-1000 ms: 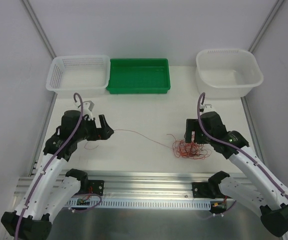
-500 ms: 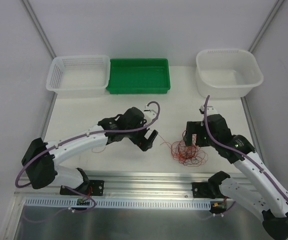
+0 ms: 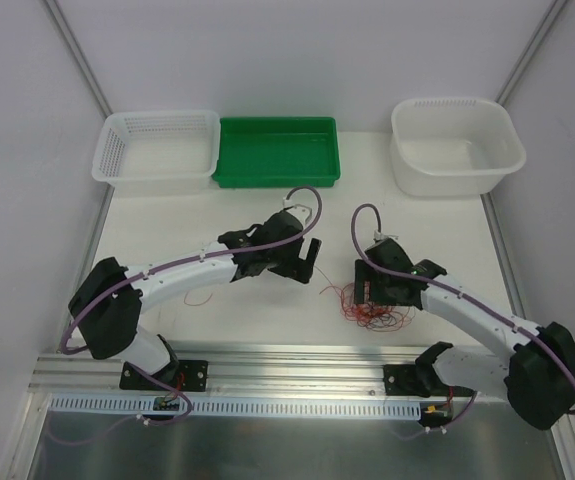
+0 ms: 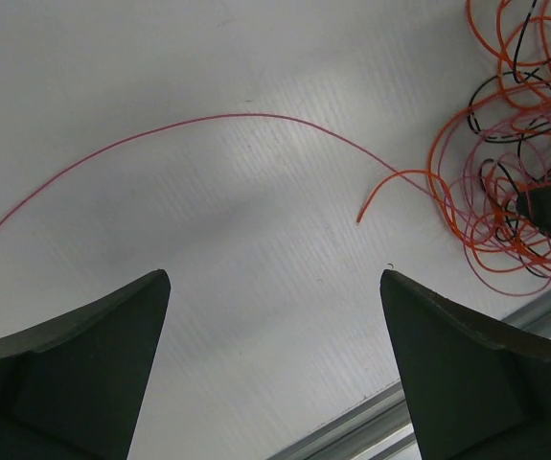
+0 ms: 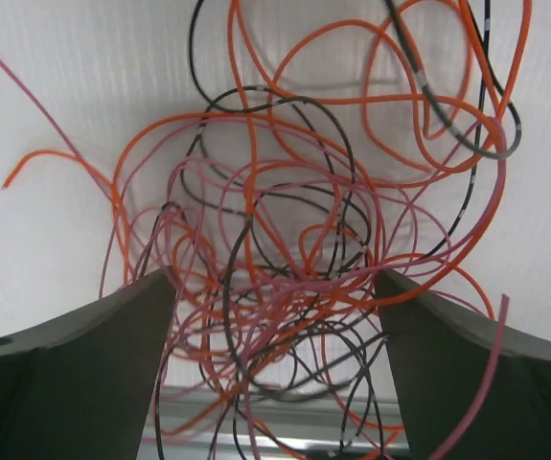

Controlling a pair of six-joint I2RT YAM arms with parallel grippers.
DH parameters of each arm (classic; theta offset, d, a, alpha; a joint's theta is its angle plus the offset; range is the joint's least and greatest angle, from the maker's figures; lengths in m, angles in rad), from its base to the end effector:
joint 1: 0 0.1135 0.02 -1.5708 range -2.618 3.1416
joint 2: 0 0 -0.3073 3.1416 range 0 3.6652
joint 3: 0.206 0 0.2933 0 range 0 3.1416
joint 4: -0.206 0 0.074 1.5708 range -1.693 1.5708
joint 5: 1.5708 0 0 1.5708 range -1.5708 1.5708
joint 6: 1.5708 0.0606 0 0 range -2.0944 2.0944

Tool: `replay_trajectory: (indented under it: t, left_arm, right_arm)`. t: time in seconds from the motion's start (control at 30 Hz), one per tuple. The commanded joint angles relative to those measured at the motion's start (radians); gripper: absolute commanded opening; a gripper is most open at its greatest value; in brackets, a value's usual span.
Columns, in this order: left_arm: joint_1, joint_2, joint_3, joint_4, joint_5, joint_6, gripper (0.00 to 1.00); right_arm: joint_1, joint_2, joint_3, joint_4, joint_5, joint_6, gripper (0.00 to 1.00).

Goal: Untangle the cables

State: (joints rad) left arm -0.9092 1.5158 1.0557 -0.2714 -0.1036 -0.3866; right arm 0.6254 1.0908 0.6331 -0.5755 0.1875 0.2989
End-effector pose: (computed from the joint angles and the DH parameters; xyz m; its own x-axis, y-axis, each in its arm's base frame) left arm 0.2427 -0.3014 0.2569 -0.6582 0.2349 -0.7153 0.5283 0.8209 -0.2166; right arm 0.1935 0.1258 0.1983 -0.8121 -0.2295 -0.5365 -0.2706 0.9627 -0.0022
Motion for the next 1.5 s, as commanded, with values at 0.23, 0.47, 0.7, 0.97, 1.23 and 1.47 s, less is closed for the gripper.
replay_trajectory:
  t: [0.23,0.47,0.7,0.97,1.23,1.47]
  left_arm:
    - [-0.005,-0.137,-0.112,0.012,-0.182,-0.274,0.93]
    - [-0.005,-0.175,-0.137,0.014,-0.196,-0.448,0.93]
    - [-0.003,-0.161,-0.079,0.021,-0.183,-0.566,0.93]
    - [-0.005,-0.170,-0.126,0.231,-0.114,-0.401,0.90]
    - [-0.003,-0.302,-0.469,0.742,0.101,0.187,0.96]
    - [-0.005,-0.329,-0.576,0.931,0.399,0.459,0.94]
  right_arm:
    - [0.094,0.114,0.072,0.201,0.069,-0.021,0.16]
    - [0.126,-0.086,0.096,0.249,0.090,-0.081,0.01]
    - [0.149,-0.160,0.079,0.299,0.095,-0.107,0.01]
    - [0.152,-0.148,0.082,0.315,0.044,-0.066,0.01]
    - [0.152,-0.135,0.217,0.169,-0.036,-0.199,0.01]
    - [0.151,-0.150,0.324,0.083,-0.138,-0.274,0.01]
